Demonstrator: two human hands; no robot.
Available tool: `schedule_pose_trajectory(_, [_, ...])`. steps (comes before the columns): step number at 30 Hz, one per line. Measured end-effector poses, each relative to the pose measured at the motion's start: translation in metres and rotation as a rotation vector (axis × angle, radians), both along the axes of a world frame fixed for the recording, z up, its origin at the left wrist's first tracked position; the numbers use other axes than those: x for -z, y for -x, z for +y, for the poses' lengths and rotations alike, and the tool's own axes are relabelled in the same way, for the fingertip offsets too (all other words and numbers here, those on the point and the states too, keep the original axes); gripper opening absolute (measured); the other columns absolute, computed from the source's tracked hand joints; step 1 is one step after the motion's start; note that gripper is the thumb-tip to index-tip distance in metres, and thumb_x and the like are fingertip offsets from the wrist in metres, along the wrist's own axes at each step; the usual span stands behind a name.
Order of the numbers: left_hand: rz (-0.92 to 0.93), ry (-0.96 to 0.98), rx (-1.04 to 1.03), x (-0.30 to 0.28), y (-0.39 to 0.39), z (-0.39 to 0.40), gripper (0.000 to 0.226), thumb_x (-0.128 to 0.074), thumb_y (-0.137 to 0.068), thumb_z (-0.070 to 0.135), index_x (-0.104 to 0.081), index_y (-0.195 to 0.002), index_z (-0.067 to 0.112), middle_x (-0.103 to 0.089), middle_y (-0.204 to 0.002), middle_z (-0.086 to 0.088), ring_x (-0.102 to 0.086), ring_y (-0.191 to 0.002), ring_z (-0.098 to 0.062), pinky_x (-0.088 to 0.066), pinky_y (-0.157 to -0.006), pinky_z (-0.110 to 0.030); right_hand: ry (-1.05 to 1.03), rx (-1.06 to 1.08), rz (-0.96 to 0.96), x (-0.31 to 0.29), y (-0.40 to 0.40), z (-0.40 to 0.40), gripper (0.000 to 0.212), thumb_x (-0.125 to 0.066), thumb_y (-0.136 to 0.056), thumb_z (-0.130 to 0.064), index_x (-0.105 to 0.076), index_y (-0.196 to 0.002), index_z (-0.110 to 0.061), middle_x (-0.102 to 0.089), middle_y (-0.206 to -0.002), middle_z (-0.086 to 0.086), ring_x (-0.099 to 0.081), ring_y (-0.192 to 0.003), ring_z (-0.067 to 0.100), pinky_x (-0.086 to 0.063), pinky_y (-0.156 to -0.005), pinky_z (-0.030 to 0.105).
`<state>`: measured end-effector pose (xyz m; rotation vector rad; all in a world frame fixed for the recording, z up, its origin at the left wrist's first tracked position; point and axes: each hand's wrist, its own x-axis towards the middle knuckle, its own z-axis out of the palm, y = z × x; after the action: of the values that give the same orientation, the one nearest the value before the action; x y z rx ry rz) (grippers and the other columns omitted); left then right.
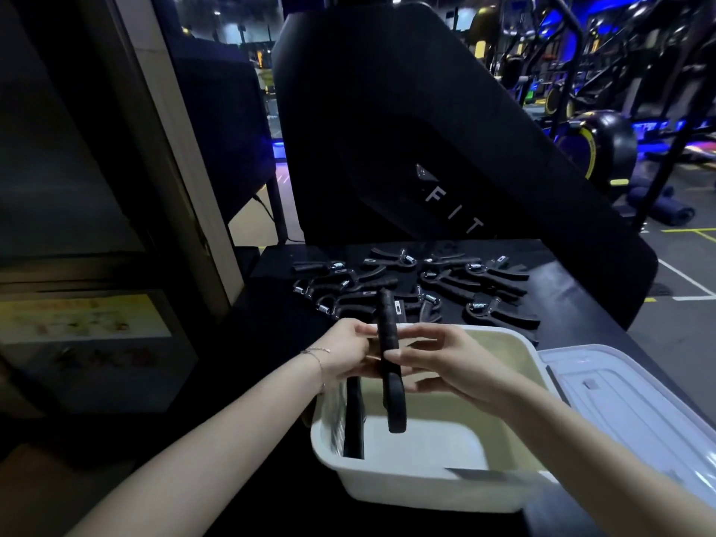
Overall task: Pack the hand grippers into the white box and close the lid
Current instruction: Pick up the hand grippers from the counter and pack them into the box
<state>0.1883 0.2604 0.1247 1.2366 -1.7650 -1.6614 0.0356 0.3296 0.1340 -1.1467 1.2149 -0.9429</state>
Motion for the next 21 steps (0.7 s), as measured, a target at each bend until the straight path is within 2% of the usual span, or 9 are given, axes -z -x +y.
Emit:
schedule_pose_trajectory(1, [-0.007,0.011,-0.022,0.0,-0.002,-0.002,0.027,-0.037,-0.094,-0.004,-0.062,-0.092,0.008,-0.073,-0.07,-0.003,-0.072,-0.065,-0.017,-0.056,-0.059,-0.022,0.001,0.011,-0.004,0.002,0.0,-0.002,0.025,-0.069,-0.082,-0.014,-0.068,-0.106,-0.009,-0.07,-0.09,0.006,-0.065,-0.078,0.014,-0.055,-0.072,0.031])
schedule_pose_trajectory(3, [-0.057,0.105,-0.04,0.002,-0.01,-0.007,0.016,-0.044,-0.096,0.008,-0.058,-0.104,0.009,-0.072,-0.09,-0.009,-0.072,-0.079,-0.019,-0.059,-0.068,-0.027,-0.016,0.018,-0.032,0.004,0.001,-0.005,0.021,-0.067,-0.083,-0.014,-0.07,-0.102,-0.006,-0.07,-0.089,0.005,-0.063,-0.075,0.01,-0.054,-0.068,0.028])
schedule_pose_trajectory(5, [-0.141,0.343,-0.007,0.006,-0.021,-0.016,0.015,-0.052,-0.095,0.018,-0.061,-0.106,0.015,-0.07,-0.098,-0.004,-0.069,-0.09,-0.014,-0.058,-0.076,-0.027,-0.046,0.008,-0.038,0.006,0.003,-0.009,0.022,-0.066,-0.085,-0.015,-0.069,-0.102,-0.003,-0.07,-0.087,0.004,-0.063,-0.072,0.008,-0.05,-0.059,0.021])
schedule_pose_trajectory(7, [-0.171,0.599,0.026,0.009,-0.032,-0.024,0.015,-0.056,-0.093,0.023,-0.064,-0.106,0.021,-0.068,-0.102,0.007,-0.064,-0.097,-0.003,-0.052,-0.085,-0.02,-0.108,-0.006,-0.037,0.012,0.004,-0.012,0.027,-0.064,-0.086,-0.014,-0.066,-0.105,0.004,-0.069,-0.086,0.007,-0.063,-0.065,0.008,-0.049,-0.055,0.018])
schedule_pose_trajectory(10, [-0.197,0.796,0.035,0.013,-0.046,-0.045,0.022,-0.055,-0.093,0.019,-0.061,-0.114,0.023,-0.063,-0.113,0.012,-0.057,-0.108,0.001,-0.042,-0.096,-0.014,-0.228,-0.053,0.012,0.028,0.0,-0.015,0.026,-0.066,-0.085,-0.015,-0.064,-0.099,0.006,-0.064,-0.087,0.017,-0.063,-0.063,0.014,-0.052,-0.056,0.021])
schedule_pose_trajectory(12, [-0.25,0.832,0.0,0.018,-0.051,-0.062,0.027,-0.054,-0.093,0.018,-0.059,-0.12,0.022,-0.059,-0.117,0.012,-0.053,-0.113,-0.001,-0.038,-0.1,-0.018,-0.271,-0.085,0.091,0.04,-0.003,-0.017,0.015,-0.068,-0.084,-0.015,-0.064,-0.085,-0.001,-0.062,-0.08,0.015,-0.061,-0.065,0.016,-0.055,-0.063,0.025])
schedule_pose_trajectory(14, [-0.303,0.823,-0.009,0.025,-0.055,-0.077,0.029,-0.053,-0.094,0.018,-0.057,-0.123,0.021,-0.056,-0.12,0.011,-0.05,-0.114,-0.001,-0.036,-0.099,-0.019,-0.287,-0.107,0.17,0.051,-0.007,-0.02,0.014,-0.066,-0.085,-0.013,-0.061,-0.076,-0.004,-0.059,-0.075,0.012,-0.059,-0.066,0.016,-0.056,-0.065,0.025])
schedule_pose_trajectory(18, [-0.433,0.802,0.032,0.041,-0.059,-0.105,0.032,-0.053,-0.093,0.019,-0.054,-0.125,0.02,-0.054,-0.127,0.006,-0.046,-0.118,-0.005,-0.028,-0.099,-0.015,-0.363,-0.138,0.219,0.061,-0.013,-0.028,0.015,-0.068,-0.083,-0.01,-0.06,-0.073,-0.002,-0.061,-0.08,0.016,-0.061,-0.07,0.02,-0.056,-0.069,0.028])
schedule_pose_trajectory(21, [-0.522,0.784,0.07,0.056,-0.059,-0.127,0.032,-0.054,-0.093,0.018,-0.054,-0.125,0.018,-0.053,-0.131,0.002,-0.044,-0.126,-0.012,-0.026,-0.103,-0.018,-0.39,-0.126,0.21,0.064,-0.018,-0.034,0.02,-0.07,-0.081,-0.008,-0.058,-0.067,-0.002,-0.061,-0.074,0.015,-0.061,-0.063,0.019,-0.058,-0.07,0.028])
